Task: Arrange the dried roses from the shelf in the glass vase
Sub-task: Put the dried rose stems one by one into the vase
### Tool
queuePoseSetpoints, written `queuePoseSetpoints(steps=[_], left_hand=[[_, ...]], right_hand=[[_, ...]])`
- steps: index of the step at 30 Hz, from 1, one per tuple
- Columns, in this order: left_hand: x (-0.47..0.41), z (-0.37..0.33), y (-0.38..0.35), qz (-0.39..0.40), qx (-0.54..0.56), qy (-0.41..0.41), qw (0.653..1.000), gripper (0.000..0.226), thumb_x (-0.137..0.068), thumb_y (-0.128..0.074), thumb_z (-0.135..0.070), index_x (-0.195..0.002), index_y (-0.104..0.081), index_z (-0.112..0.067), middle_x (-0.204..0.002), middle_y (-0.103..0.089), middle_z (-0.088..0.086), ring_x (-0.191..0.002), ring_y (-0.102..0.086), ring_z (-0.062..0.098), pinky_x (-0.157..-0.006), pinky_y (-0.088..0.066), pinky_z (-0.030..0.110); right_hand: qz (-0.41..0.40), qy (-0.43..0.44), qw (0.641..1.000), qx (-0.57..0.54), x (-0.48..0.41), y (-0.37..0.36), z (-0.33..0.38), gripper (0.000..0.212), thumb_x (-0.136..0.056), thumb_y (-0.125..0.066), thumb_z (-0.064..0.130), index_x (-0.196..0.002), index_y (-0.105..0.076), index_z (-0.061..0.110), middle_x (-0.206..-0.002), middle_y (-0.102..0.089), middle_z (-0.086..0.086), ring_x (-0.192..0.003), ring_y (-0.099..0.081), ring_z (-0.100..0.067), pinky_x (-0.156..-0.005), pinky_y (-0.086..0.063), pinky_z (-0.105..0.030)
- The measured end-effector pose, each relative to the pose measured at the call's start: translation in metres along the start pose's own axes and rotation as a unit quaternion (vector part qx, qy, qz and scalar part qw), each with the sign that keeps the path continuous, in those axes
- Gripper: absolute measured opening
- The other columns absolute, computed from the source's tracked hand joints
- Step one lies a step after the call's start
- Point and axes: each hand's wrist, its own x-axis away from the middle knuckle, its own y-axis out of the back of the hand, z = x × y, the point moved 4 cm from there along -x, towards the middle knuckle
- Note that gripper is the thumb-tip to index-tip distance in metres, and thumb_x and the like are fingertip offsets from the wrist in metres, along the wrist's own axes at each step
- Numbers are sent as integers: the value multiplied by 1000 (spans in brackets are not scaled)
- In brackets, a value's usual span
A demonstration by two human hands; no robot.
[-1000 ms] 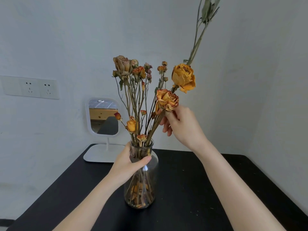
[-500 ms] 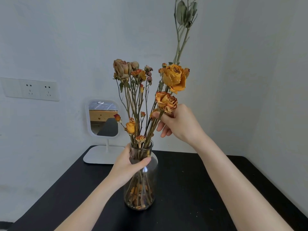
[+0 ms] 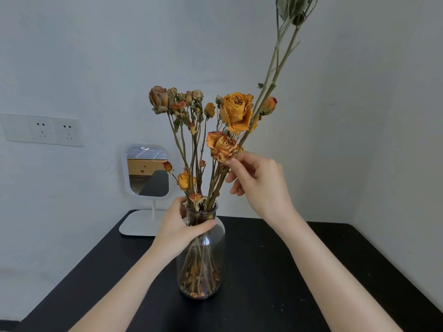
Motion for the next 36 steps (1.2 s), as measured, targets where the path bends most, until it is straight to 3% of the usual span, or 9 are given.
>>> queuePoseSetpoints(steps=[6,12,19,23,27,32,36], left_hand=[[-3,4,2,0,-24,2,1000,73,-65,-79,-38,-126,-41,-26,-119,-55,-12,-109,-50,8,-88,-36,22],[-5,5,5,27,-15,-4,1000,54,-72,-75,-29,-117,-44,-30,-118,-57,-12,-111,-51,9,-93,-38,26],[-6,7,5,34,-11,-14,999,51,-73,-74,-29,-114,-44,-33,-106,-54,-22,-100,-48,-2,-78,-34,10],[-6,8,5,37,-12,-16,999,46,-73,-74,-28,-106,-44,-39,-101,-54,-28,-96,-50,-7,-76,-34,9],[-6,8,4,36,-11,-16,999,45,-73,-74,-28,-106,-44,-38,-99,-53,-28,-92,-49,-9,-71,-34,7],[-6,8,4,40,-13,-18,999,50,-74,-73,-29,-113,-43,-35,-103,-51,-28,-95,-48,-6,-78,-33,10],[-4,8,5,39,-14,-24,999,49,-73,-73,-29,-112,-44,-34,-102,-52,-28,-94,-48,-9,-73,-33,7]], right_hand=[[-12,5,996,90,5,-8,-3,24,-89,-57,35,-81,-67,15,-61,-63,5,-49,-60,-8,-56,-56,-27],[33,4,992,119,-2,-18,2,28,-91,-54,31,-76,-66,11,-63,-65,5,-49,-62,-5,-55,-56,-23],[67,9,984,164,-9,-23,9,27,-92,-54,32,-78,-68,12,-66,-67,0,-54,-65,-12,-60,-58,-33],[58,48,973,219,-4,-29,15,29,-92,-53,36,-82,-67,13,-70,-67,-3,-61,-65,-17,-62,-57,-34],[63,31,976,204,-1,-31,11,30,-93,-51,34,-81,-68,13,-69,-68,-3,-59,-65,-16,-63,-57,-35],[8,29,984,175,-2,-25,11,27,-90,-56,36,-80,-69,14,-66,-67,-3,-56,-64,-15,-61,-57,-36],[-61,67,986,143,1,-13,16,25,-90,-57,32,-88,-70,11,-65,-67,-6,-53,-63,-18,-55,-56,-40]])
